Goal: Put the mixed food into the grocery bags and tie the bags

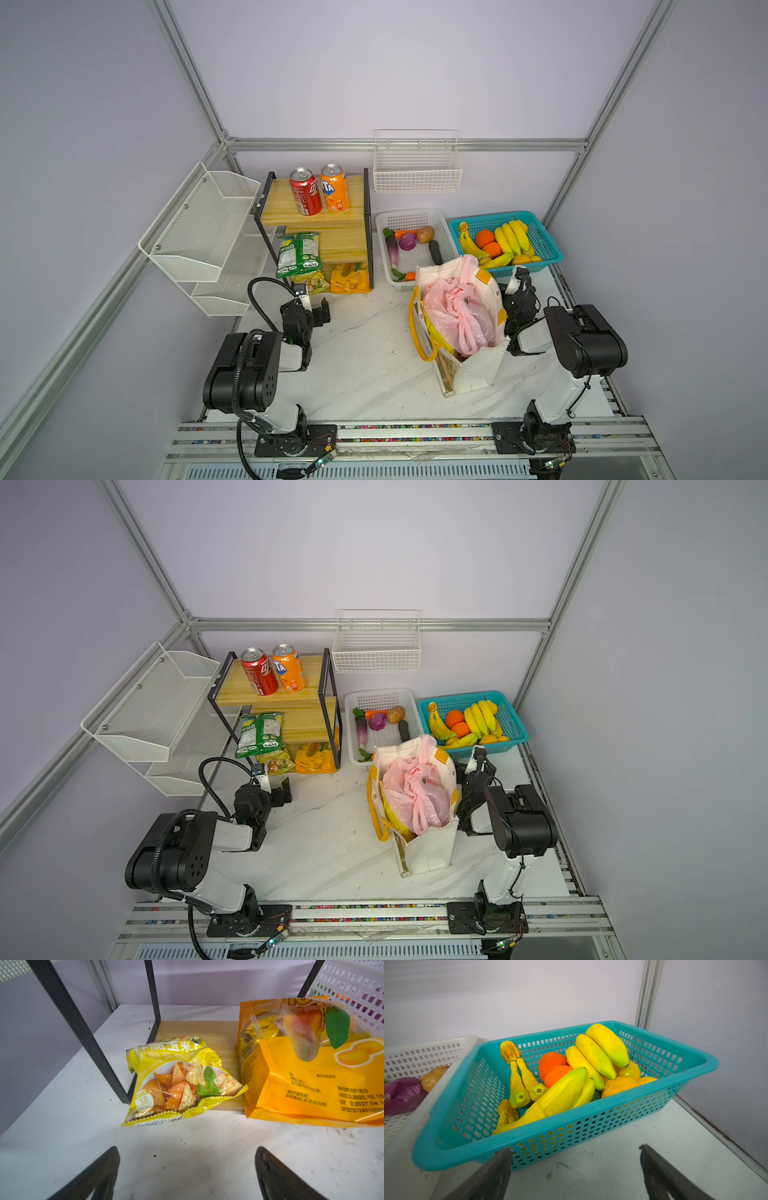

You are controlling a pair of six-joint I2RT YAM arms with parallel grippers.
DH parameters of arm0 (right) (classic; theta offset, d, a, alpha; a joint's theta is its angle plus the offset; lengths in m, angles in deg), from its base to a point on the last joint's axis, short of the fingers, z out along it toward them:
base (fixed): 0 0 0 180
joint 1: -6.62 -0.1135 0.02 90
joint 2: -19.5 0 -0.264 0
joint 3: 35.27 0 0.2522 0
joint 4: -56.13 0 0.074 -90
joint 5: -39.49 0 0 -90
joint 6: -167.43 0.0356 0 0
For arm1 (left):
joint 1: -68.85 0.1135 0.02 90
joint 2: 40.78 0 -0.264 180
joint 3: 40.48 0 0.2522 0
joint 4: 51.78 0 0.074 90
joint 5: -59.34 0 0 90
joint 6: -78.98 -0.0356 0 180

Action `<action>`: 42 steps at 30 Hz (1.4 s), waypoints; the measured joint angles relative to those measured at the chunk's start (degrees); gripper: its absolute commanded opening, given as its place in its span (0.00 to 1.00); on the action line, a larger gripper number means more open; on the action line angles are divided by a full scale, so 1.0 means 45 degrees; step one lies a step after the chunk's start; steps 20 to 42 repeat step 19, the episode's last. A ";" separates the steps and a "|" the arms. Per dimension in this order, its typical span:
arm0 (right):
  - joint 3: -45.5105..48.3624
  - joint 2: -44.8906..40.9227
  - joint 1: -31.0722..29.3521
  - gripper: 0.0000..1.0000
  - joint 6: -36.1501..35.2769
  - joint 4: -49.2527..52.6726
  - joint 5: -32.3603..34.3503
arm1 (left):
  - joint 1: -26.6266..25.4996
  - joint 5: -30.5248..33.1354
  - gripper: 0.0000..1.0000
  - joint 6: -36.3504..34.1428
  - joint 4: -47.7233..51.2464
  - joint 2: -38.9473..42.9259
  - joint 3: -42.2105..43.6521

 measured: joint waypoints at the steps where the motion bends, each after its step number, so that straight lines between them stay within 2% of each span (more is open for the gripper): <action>1: 0.0000 0.0000 0.0000 0.97 0.0000 0.0000 0.0000 | 0.0005 -0.0005 1.00 0.0000 0.0000 0.0000 0.0000; 42: 0.0000 0.0000 -0.0015 0.97 -0.0146 0.0019 -0.0005 | 0.0000 -0.0005 1.00 -0.0005 0.0000 0.0000 0.0000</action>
